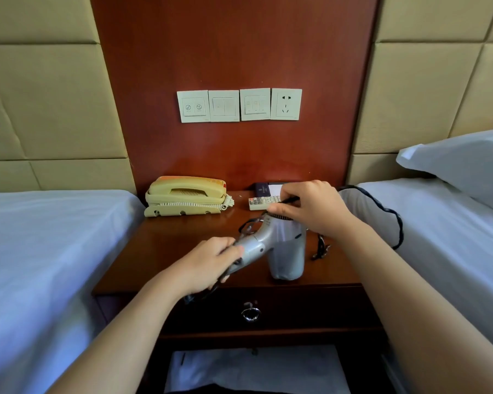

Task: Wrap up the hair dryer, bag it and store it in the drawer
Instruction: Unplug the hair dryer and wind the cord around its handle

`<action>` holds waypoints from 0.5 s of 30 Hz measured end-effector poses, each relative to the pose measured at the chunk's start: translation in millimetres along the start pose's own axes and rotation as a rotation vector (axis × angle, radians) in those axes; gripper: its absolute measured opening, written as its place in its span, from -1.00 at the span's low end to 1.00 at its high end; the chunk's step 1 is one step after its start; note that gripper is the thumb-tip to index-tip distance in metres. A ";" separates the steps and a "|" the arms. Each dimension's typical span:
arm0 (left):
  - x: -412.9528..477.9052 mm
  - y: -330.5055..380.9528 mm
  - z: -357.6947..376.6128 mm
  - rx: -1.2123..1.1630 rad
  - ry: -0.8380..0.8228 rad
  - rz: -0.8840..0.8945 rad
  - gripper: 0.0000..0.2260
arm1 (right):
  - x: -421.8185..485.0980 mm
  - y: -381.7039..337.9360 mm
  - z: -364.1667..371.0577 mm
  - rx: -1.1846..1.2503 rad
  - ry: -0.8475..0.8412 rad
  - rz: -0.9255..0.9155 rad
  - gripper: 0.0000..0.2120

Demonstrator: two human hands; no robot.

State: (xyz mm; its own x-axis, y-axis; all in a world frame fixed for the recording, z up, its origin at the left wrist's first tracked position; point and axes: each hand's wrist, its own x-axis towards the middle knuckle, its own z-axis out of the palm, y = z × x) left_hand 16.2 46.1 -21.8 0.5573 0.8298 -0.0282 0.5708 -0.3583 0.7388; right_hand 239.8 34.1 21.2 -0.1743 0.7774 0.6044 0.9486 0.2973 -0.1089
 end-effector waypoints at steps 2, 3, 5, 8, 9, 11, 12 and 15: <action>0.1 -3.1 -4.0 -0.018 0.018 -0.035 -0.70 | -1.0 0.1 0.8 0.068 -0.079 0.002 -0.71; 0.2 -3.7 -5.3 -0.018 0.020 -0.051 -0.70 | -0.8 -0.2 1.4 0.093 -0.105 0.001 -0.74; 0.4 -3.5 -6.1 -0.044 0.007 -0.065 -0.71 | 1.3 1.6 1.8 0.145 -0.147 0.012 -0.76; -1.8 0.5 -7.1 -0.113 -0.029 -0.059 -0.73 | 3.5 9.7 1.9 0.288 -0.221 0.069 -0.67; -2.9 0.9 -7.7 -0.134 -0.038 -0.058 -0.73 | 2.9 12.2 2.3 0.354 -0.245 0.094 -0.64; -5.4 -0.2 -8.8 -0.159 -0.062 -0.056 -0.72 | 0.6 15.5 4.4 0.496 -0.287 0.144 -0.60; -6.3 -1.9 -9.0 -0.164 -0.076 -0.057 -0.71 | -0.3 16.4 5.4 0.556 -0.310 0.179 -0.58; -9.4 -4.7 -8.5 -0.228 -0.102 -0.065 -0.73 | -3.7 20.7 8.7 0.656 -0.405 0.271 -0.59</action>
State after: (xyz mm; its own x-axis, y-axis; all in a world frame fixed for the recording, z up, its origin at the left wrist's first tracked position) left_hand 3.2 43.6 -19.3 0.5881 0.7965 -0.1401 0.4635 -0.1901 0.8654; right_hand 257.8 42.2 9.9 -0.1625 0.9715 0.1726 0.6457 0.2370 -0.7259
